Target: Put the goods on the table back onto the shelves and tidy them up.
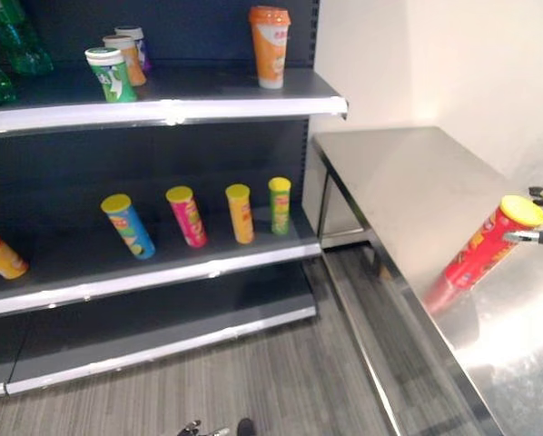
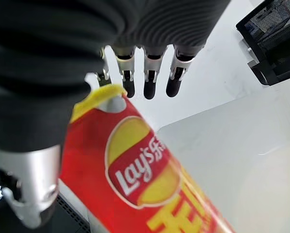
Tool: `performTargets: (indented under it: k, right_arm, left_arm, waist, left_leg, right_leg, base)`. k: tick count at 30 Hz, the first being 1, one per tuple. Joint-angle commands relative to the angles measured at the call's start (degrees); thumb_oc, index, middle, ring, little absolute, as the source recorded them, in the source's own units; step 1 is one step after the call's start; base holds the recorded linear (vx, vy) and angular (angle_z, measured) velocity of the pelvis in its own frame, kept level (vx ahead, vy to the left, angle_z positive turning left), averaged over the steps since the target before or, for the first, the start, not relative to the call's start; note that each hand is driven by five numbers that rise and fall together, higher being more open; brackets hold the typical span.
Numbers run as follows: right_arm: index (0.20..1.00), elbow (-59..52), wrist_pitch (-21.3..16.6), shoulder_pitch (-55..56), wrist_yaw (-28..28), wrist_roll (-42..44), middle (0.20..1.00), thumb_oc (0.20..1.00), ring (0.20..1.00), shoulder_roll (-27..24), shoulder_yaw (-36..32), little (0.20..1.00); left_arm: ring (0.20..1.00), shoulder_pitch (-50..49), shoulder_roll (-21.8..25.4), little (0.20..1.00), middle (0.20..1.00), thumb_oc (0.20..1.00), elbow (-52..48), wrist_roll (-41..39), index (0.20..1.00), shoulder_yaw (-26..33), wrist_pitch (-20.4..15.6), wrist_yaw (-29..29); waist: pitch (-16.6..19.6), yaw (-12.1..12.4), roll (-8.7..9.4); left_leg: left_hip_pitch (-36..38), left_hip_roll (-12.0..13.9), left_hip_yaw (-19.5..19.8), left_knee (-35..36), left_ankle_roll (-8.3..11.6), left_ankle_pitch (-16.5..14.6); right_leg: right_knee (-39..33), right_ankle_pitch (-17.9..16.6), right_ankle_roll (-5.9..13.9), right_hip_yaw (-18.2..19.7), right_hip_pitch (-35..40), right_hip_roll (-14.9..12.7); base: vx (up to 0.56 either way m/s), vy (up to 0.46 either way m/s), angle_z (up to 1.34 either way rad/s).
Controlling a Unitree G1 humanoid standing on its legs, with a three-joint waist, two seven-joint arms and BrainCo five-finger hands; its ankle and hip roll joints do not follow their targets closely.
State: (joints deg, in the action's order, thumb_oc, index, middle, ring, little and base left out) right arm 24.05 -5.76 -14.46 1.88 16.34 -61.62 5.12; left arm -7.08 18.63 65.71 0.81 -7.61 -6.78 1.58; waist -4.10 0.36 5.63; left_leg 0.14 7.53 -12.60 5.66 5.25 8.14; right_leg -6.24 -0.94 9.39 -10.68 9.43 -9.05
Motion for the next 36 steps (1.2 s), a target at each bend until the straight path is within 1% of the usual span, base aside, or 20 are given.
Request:
performTargets:
  k: [1, 8, 13, 18, 19, 20, 24, 27, 29, 31, 32, 33, 34, 35, 36]
  right_arm:
    - [1.000, 2.3, -1.2, -8.4, -1.0, 2.5, 1.000, 1.000, 1.000, -0.6, 1.4, 1.000]
    - [1.000, 5.3, -0.7, -11.6, -0.5, 2.9, 1.000, 1.000, 1.000, -0.5, 4.4, 1.000]
    - [1.000, 9.7, 1.2, -14.3, 2.6, 2.1, 1.000, 1.000, 1.000, -1.8, 9.9, 1.000]
    - [1.000, 9.4, 1.7, -14.3, 5.6, 2.8, 1.000, 1.000, 1.000, -2.7, 12.4, 1.000]
    - [0.667, 9.2, 1.7, -14.3, 6.1, 2.9, 0.667, 0.667, 0.667, -2.9, 13.1, 0.667]
    - [0.200, 9.0, 1.8, -14.2, 6.4, 3.0, 0.200, 0.200, 0.200, -3.1, 13.5, 0.200]
    - [0.200, 7.4, 1.3, -13.5, 6.0, 3.1, 0.200, 0.200, 0.200, -3.3, 12.8, 0.200]
    - [0.200, 3.1, 0.5, -10.3, 4.0, 1.8, 0.200, 0.200, 0.200, -3.4, 8.6, 0.200]
    - [0.200, -2.3, -0.3, -5.2, 1.6, 0.0, 0.200, 0.200, 0.200, -3.0, 1.9, 0.200]
    - [0.200, -8.8, -1.8, 0.6, -1.5, -1.8, 0.200, 0.200, 0.200, -1.3, -6.5, 0.200]
    - [0.200, -10.3, -2.5, 2.2, -2.6, -2.0, 0.200, 0.200, 0.200, -0.3, -9.3, 0.200]
    - [0.200, -13.2, -3.7, 3.7, -4.2, -2.3, 0.200, 0.200, 0.200, 1.2, -12.7, 0.200]
    - [0.200, -15.2, -4.5, 5.7, -5.6, -2.7, 0.200, 0.200, 0.200, 3.2, -15.9, 0.200]
    - [0.200, -18.9, -6.4, 7.0, -7.5, -3.6, 0.200, 0.200, 0.200, 6.4, -19.3, 0.200]
    - [0.200, -19.1, -6.3, 7.4, -7.5, -3.7, 0.200, 0.200, 0.200, 6.5, -19.6, 0.200]
  left_arm:
    - [1.000, 3.1, 1.0, 1.000, 1.000, 1.000, -0.2, -0.9, 1.000, -2.4, -0.3, 0.6]
    - [1.000, 3.1, 1.0, 1.000, 1.000, 1.000, 0.1, -1.3, 1.000, -2.7, -0.3, 0.7]
    - [1.000, 3.3, 0.9, 1.000, 1.000, 1.000, 0.3, -1.4, 1.000, -3.3, -0.2, 0.3]
    - [1.000, 3.3, 1.1, 1.000, 1.000, 1.000, 0.7, -1.1, 1.000, -3.4, -0.3, -0.3]
    - [1.000, 3.4, 1.1, 1.000, 1.000, 1.000, 0.8, -1.0, 1.000, -3.5, -0.2, -0.4]
    - [1.000, 3.4, 1.1, 1.000, 1.000, 1.000, 0.8, -1.0, 1.000, -3.5, -0.2, -0.6]
    - [1.000, 3.4, 1.0, 1.000, 1.000, 1.000, 0.5, -1.4, 1.000, -3.3, -0.2, -0.6]
    - [1.000, 3.5, 0.9, 1.000, 1.000, 1.000, 0.7, -1.7, 1.000, -2.1, -0.2, -0.1]
    - [1.000, 3.4, 0.9, 1.000, 1.000, 1.000, 0.6, -1.7, 1.000, -0.7, 0.0, 0.4]
    - [1.000, 3.1, 0.8, 1.000, 1.000, 1.000, 0.1, -1.4, 1.000, 1.0, 0.1, 1.0]
    - [1.000, 3.0, 0.8, 1.000, 1.000, 1.000, 0.1, -1.2, 1.000, 1.5, 0.0, 1.1]
    - [1.000, 2.8, 0.6, 1.000, 1.000, 1.000, -0.1, -1.1, 1.000, 2.5, 0.0, 1.3]
    - [1.000, 2.8, 0.8, 1.000, 1.000, 1.000, -0.2, -0.8, 1.000, 2.7, 0.0, 1.5]
    - [1.000, 2.5, 1.0, 1.000, 1.000, 1.000, -1.3, -0.7, 1.000, 3.4, -0.2, 1.5]
    - [1.000, 2.5, 1.1, 1.000, 1.000, 1.000, -1.3, -0.7, 1.000, 3.3, -0.2, 1.5]
  waist:
    - [-1.5, 3.3, 0.61]
    - [-1.6, 3.6, 0.74]
    - [-1.8, 3.8, 0.89]
    - [-1.9, 3.8, 1.02]
    - [-1.9, 3.8, 1.02]
    - [-1.9, 3.8, 1.02]
    - [-1.9, 3.5, 0.97]
    - [-1.9, 3.0, 0.78]
    - [-1.8, 2.8, 0.60]
    - [-1.8, 2.5, 0.16]
    - [-1.8, 2.4, 0.03]
    - [-1.8, 2.0, -0.26]
    - [-1.8, 2.2, -0.34]
    - [-2.3, 2.2, -0.60]
    - [-2.2, 2.3, -0.54]
  left_leg:
    - [3.3, -1.1, 0.1, -1.4, 0.11, -9.1]
    - [3.2, -1.1, 0.3, -1.3, 0.15, -8.9]
    - [3.1, -1.1, 0.5, -1.4, 0.22, -8.8]
    - [3.2, -1.1, 0.5, -1.4, 0.27, -8.8]
    - [3.2, -1.1, 0.5, -1.4, 0.32, -8.8]
    - [3.2, -1.1, 0.5, -1.4, 0.33, -8.8]
    - [3.4, -1.0, 0.5, -1.5, 0.38, -8.9]
    - [3.6, -1.0, 0.3, -1.5, 0.31, -9.0]
    - [3.7, -0.9, 0.3, -1.6, 0.24, -9.2]
    - [3.8, -0.8, 0.3, -2.0, 0.12, -9.4]
    - [3.8, -0.7, 0.3, -2.1, 0.10, -9.6]
    - [3.7, -0.5, 0.5, -2.5, 0.07, -9.7]
    - [3.5, -0.4, 0.7, -3.2, 0.04, -10.1]
    - [2.3, -0.1, 1.2, -5.9, -0.07, -10.8]
    - [2.0, 0.0, 1.3, -6.3, -0.06, -11.1]
  right_leg:
    - [5.0, 2.9, -0.70, -1.7, -3.9, -1.3]
    - [5.1, 3.0, -0.80, -1.8, -3.9, -1.3]
    - [5.4, 3.0, -0.87, -1.7, -4.2, -1.3]
    - [5.5, 3.0, -0.88, -1.6, -4.2, -1.3]
    - [5.5, 3.1, -0.87, -1.7, -4.2, -1.3]
    - [5.6, 3.1, -0.88, -1.5, -4.2, -1.3]
    - [5.6, 3.1, -0.84, -1.5, -4.2, -1.3]
    - [5.6, 3.2, -0.85, -1.3, -4.2, -1.2]
    - [5.7, 3.3, -0.90, -1.2, -4.1, -1.2]
    - [5.9, 3.7, -0.99, -1.0, -4.0, -1.0]
    - [5.9, 3.8, -1.04, -1.0, -4.0, -1.0]
    - [6.0, 4.1, -1.23, -0.8, -4.0, -0.8]
    - [6.2, 4.4, -1.32, -0.8, -4.0, -0.6]
    - [6.5, 5.1, -1.69, -0.3, -4.2, -0.4]
    - [6.6, 5.1, -1.70, -0.3, -4.2, -0.4]
  base:
    - [0.01, -0.001, 0.03]
    - [0.00, 0.000, 0.00]
    - [0.00, 0.000, 0.00]
    - [0.00, 0.000, 0.00]
    - [0.00, 0.000, 0.00]
    - [0.00, 0.000, 0.00]
    - [0.00, 0.000, 0.00]
    - [0.00, 0.000, 0.00]
    - [0.00, 0.000, 0.00]
    - [-0.01, -0.032, 0.02]
    - [0.00, -0.040, 0.01]
    - [0.00, -0.048, -0.01]
    - [-0.02, -0.080, -0.01]
    - [-0.03, -0.060, 0.01]
    - [-0.05, -0.062, 0.01]
